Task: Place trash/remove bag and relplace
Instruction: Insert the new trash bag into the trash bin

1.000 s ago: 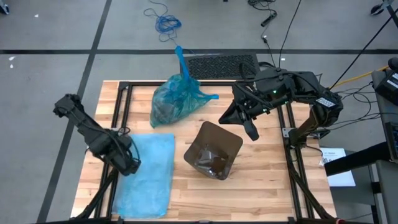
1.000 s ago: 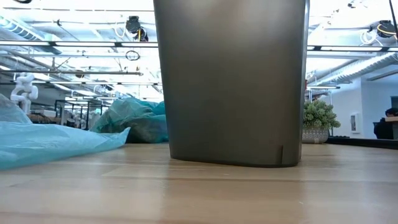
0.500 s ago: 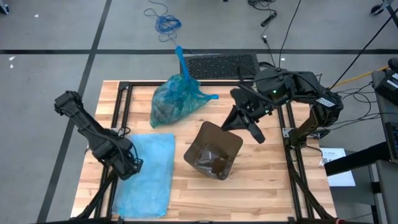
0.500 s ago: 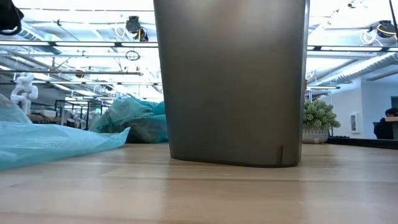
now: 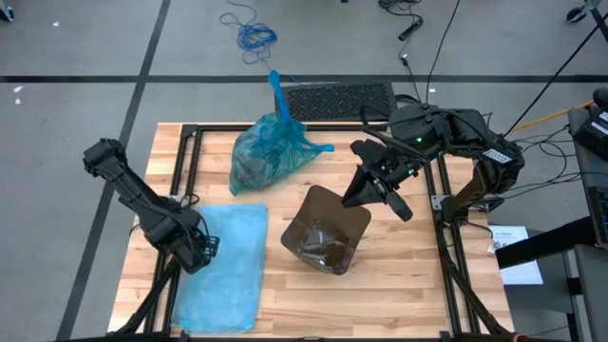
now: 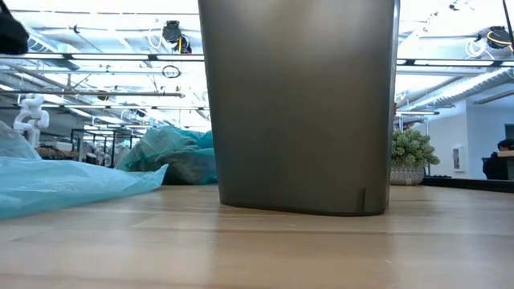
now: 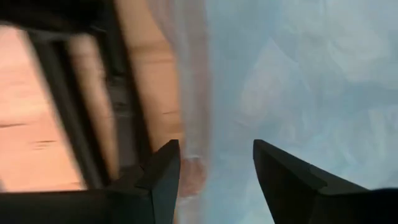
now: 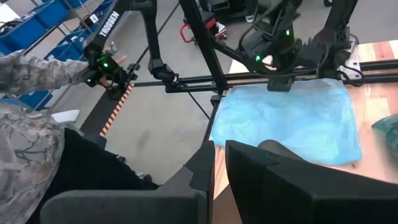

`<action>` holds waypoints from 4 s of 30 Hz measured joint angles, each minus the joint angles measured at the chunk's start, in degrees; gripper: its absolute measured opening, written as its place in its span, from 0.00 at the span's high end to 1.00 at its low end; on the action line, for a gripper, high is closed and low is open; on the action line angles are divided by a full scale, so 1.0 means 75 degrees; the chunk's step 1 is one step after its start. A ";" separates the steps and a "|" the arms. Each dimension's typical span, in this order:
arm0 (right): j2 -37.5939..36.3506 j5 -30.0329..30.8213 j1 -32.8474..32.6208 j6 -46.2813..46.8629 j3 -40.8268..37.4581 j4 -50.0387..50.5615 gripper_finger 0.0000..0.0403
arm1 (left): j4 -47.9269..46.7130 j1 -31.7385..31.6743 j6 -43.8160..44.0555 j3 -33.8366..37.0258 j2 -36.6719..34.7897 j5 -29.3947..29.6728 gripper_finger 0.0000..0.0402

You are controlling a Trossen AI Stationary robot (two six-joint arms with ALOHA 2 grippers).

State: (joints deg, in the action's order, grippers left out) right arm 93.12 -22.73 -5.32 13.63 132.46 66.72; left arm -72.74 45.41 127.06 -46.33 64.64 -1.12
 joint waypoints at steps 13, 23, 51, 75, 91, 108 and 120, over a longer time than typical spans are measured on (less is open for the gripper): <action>0.0000 0.0012 0.0017 -0.0103 0.0000 -0.0012 0.92 | 0.1816 0.0000 -0.0095 0.0812 0.0009 0.0235 0.78; 0.0003 0.0044 0.0017 -0.0114 0.0000 -0.0014 0.92 | 0.1725 0.0000 -0.0986 -0.0454 0.0009 0.1553 1.00; -0.0353 0.0300 0.0017 -0.0117 0.0003 -0.1797 0.92 | 0.3665 -0.1341 -1.2332 -0.8546 0.0020 0.6836 1.00; 0.1352 0.5996 -0.1522 -0.2928 0.0003 -0.2857 0.65 | 0.5921 -0.2334 -1.7339 -1.0246 0.0687 0.6789 1.00; 0.3302 1.0858 -0.2626 -0.8186 0.0003 -0.6572 0.40 | 0.6255 -0.2655 -1.9246 -1.1202 0.1017 0.7585 1.00; 0.3287 1.3458 -0.3716 -0.9391 -0.0003 -0.9379 0.40 | 0.3938 -0.2182 -1.7627 -1.1193 0.1186 0.7619 1.00; 0.2502 1.5035 -0.5209 -0.7178 0.0003 -1.0585 0.40 | 0.1621 -0.1664 -1.5135 -1.1189 0.1183 0.6747 1.00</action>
State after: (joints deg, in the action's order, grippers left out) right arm 111.88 90.04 -44.39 -40.21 132.49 -12.67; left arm -60.58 32.93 13.55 -130.24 73.52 49.49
